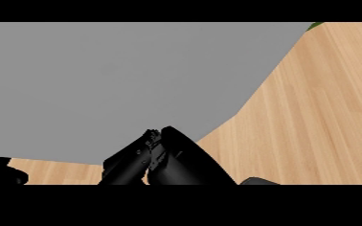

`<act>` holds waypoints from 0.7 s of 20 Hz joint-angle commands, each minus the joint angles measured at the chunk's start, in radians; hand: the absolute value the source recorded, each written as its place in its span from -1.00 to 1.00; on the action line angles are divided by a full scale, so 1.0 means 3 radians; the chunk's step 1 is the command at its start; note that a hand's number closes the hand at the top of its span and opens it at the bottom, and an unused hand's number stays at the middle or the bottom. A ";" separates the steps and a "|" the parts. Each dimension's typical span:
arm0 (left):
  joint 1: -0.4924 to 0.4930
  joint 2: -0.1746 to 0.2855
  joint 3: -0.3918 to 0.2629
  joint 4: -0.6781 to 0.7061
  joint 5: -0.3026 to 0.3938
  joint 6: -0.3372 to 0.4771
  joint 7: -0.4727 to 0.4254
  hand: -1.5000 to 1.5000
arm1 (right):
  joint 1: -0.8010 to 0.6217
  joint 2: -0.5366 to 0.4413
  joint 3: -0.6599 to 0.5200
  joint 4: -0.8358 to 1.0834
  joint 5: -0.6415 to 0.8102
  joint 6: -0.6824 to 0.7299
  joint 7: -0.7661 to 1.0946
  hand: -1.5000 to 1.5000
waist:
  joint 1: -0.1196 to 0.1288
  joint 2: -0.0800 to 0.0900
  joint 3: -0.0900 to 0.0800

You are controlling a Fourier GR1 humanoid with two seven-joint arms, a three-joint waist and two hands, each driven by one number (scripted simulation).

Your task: Pick up the wine, place it into the cabinet and close the cabinet

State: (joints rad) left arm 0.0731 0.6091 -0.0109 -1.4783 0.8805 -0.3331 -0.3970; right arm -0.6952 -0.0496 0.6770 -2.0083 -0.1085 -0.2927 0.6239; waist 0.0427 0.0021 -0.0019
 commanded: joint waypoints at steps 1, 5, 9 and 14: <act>0.0033 -0.0074 0.0033 -0.0013 -0.0076 0.0019 -0.0020 -1.00 | -0.0735 0.0157 -0.0218 0.0679 -0.0263 -0.0283 -0.0077 1.00 | -0.0037 -0.0002 0.0002; 0.0073 -0.0045 0.0158 -0.0151 0.0022 0.0141 0.0201 -1.00 | -0.0926 0.0161 -0.0282 0.0960 -0.0421 -0.0400 -0.0168 1.00 | -0.0080 -0.0009 0.0006; -0.0031 -0.0018 0.0282 0.0294 -0.0080 -0.0264 0.0004 -1.00 | -0.0964 0.0164 -0.0642 0.1502 -0.0820 -0.0053 -0.0582 1.00 | -0.0095 0.0006 0.0003; 0.0091 -0.0045 0.0364 0.0104 -0.0068 -0.0170 0.0153 -1.00 | -0.0850 0.0165 -0.0823 0.1679 -0.0895 -0.0047 -0.0628 1.00 | -0.0106 -0.0005 0.0006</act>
State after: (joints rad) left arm 0.0949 0.5960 0.0736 -1.4519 0.8600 -0.3823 -0.3718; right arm -0.9731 0.0001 0.4878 -1.5567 -0.3511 -0.3300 0.4599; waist 0.0181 0.0001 -0.0011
